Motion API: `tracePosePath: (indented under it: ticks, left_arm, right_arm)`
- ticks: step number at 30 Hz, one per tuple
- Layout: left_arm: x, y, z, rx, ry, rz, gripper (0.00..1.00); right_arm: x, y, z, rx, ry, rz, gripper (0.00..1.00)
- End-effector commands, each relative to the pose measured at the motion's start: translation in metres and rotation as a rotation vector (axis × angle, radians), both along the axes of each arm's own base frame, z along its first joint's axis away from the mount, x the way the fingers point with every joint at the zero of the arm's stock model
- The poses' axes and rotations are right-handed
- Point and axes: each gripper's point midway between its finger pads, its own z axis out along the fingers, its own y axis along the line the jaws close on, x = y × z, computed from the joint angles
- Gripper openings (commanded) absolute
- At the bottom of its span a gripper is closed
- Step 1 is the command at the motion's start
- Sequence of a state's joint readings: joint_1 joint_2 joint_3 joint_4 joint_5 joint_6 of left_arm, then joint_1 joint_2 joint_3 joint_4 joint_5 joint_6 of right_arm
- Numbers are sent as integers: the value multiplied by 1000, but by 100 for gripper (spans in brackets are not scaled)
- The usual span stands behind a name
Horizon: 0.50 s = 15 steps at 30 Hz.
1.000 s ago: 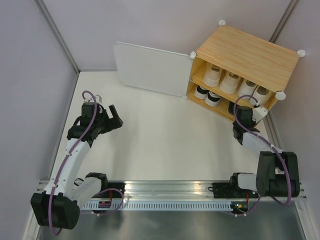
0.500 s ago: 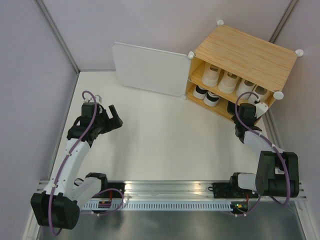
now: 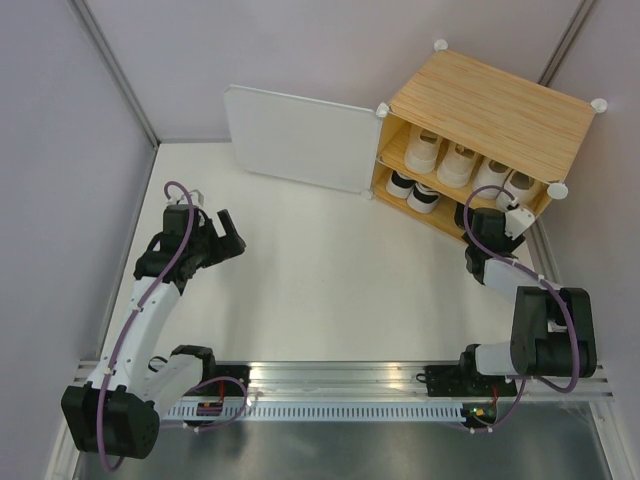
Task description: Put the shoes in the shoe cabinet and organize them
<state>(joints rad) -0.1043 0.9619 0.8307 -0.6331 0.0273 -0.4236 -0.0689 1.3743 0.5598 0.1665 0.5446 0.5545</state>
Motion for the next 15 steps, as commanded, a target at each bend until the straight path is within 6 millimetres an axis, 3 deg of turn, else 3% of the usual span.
tracePosePath:
  ticks: [1, 7, 15]
  left_arm:
    - [5, 2, 7, 28, -44, -17, 100]
    - [5, 3, 6, 31, -41, -16, 100]
    - [6, 3, 6, 31, -43, -18, 100]
  right_arm:
    - [10, -22, 14, -23, -76, -131, 69]
    - [17, -26, 13, -59, -68, -111, 58]
    - [23, -20, 13, -120, -20, 12, 22]
